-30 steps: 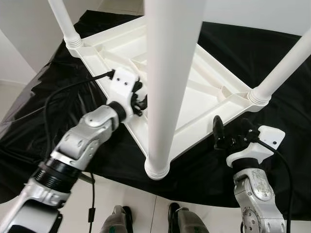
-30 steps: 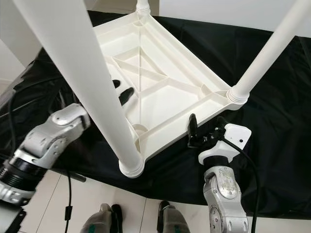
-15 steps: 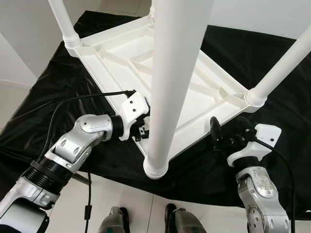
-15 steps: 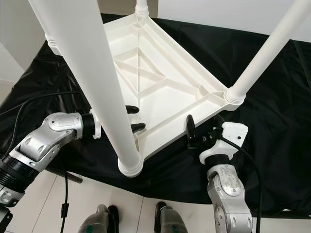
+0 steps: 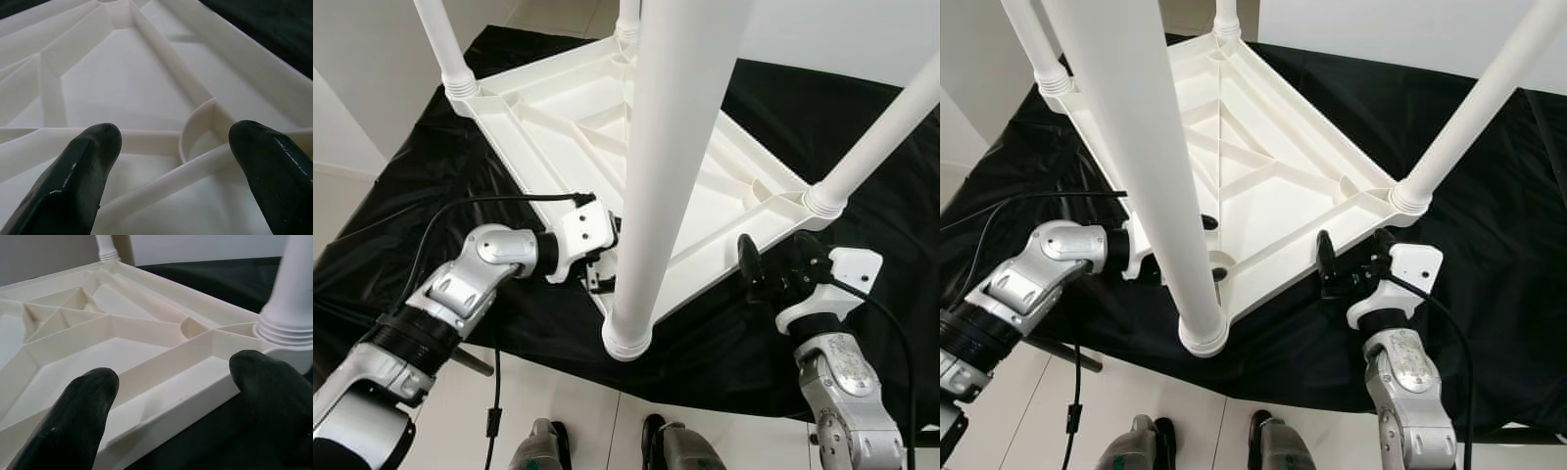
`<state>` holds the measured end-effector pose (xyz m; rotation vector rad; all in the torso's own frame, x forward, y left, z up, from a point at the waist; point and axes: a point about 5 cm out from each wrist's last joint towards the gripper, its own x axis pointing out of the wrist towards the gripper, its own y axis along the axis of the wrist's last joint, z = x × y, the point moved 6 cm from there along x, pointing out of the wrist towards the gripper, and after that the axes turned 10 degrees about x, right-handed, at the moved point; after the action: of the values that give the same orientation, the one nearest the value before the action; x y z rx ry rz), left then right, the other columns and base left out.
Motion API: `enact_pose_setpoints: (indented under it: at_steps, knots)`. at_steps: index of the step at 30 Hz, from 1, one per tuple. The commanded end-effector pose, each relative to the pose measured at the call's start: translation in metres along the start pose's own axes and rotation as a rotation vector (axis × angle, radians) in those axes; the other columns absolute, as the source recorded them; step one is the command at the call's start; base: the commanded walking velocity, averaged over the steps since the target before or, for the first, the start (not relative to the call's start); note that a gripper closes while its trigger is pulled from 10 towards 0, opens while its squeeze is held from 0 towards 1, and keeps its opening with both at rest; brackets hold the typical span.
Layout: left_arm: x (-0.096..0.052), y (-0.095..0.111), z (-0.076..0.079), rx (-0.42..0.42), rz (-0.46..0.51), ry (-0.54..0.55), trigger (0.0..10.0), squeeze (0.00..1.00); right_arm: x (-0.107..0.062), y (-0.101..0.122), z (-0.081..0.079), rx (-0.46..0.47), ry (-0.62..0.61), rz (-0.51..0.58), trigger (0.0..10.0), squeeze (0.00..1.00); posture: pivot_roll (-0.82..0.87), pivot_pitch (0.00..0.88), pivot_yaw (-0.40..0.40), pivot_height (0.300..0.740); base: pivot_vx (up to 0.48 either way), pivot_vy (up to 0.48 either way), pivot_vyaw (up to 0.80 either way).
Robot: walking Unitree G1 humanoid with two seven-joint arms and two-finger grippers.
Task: Building children table
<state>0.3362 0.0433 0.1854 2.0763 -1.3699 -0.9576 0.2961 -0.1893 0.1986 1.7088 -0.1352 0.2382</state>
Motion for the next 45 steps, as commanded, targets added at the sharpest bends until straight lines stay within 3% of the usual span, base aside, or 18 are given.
enact_pose_setpoints:
  at_steps: [1,10,16,21,22,26,29,33,37,41,45]
  knots:
    - [-0.003,-0.004,0.004,0.028,-0.02,-0.037,10.0,0.0,-0.003,-0.003,0.004,0.003,-0.008,-0.008,10.0,0.0,0.04,0.173,-0.009,0.74,0.0,0.0,0.0]
    - [-0.009,-0.019,0.001,0.062,-0.068,-0.053,10.0,0.0,-0.005,-0.004,0.002,0.009,-0.017,-0.007,10.0,0.0,0.04,0.183,0.001,0.74,0.0,0.0,0.0]
    - [-0.001,-0.022,-0.008,0.091,-0.073,-0.025,10.0,0.0,-0.005,-0.003,0.003,0.013,-0.025,-0.001,10.0,0.0,0.04,0.188,0.005,0.74,0.0,0.0,0.0]
    - [0.008,-0.024,-0.013,0.125,-0.091,0.011,10.0,0.0,-0.005,-0.002,0.002,0.017,-0.028,0.004,10.0,0.0,0.04,0.189,0.004,0.74,0.0,0.0,0.0]
    - [0.015,-0.027,-0.016,0.134,-0.117,0.042,10.0,0.0,-0.005,-0.003,0.001,0.025,-0.029,0.006,10.0,0.0,0.04,0.191,0.001,0.74,0.0,0.0,0.0]
    - [0.024,-0.033,-0.013,0.18,-0.155,0.042,10.0,0.0,-0.006,-0.001,0.0,0.019,-0.025,0.007,10.0,0.0,0.02,0.199,-0.002,0.74,0.0,0.0,0.0]
    - [0.029,-0.033,-0.015,0.175,-0.155,0.06,10.0,0.0,-0.008,0.0,0.001,0.021,-0.019,0.006,10.0,0.0,0.01,0.202,-0.007,0.74,0.0,0.0,0.0]
    - [0.045,-0.028,-0.024,0.155,-0.15,0.112,10.0,0.0,-0.015,0.006,0.004,0.092,0.019,0.009,10.0,0.0,0.0,0.209,-0.011,0.74,0.0,0.0,0.0]
    - [0.047,-0.027,-0.025,0.161,-0.149,0.117,10.0,0.0,-0.016,0.007,0.003,0.111,0.029,0.008,10.0,0.0,0.0,0.21,-0.012,0.74,0.0,0.0,0.0]
    - [0.059,-0.02,-0.031,0.157,-0.134,0.141,10.0,0.0,-0.025,0.01,0.003,0.128,0.1,-0.011,10.0,0.0,-0.01,0.213,-0.007,0.74,0.0,0.0,0.0]
    - [0.066,-0.019,-0.035,0.15,-0.141,0.155,10.0,0.0,-0.038,0.005,-0.007,0.096,0.216,-0.068,10.0,0.0,-0.02,0.216,-0.003,0.74,0.0,0.0,0.0]
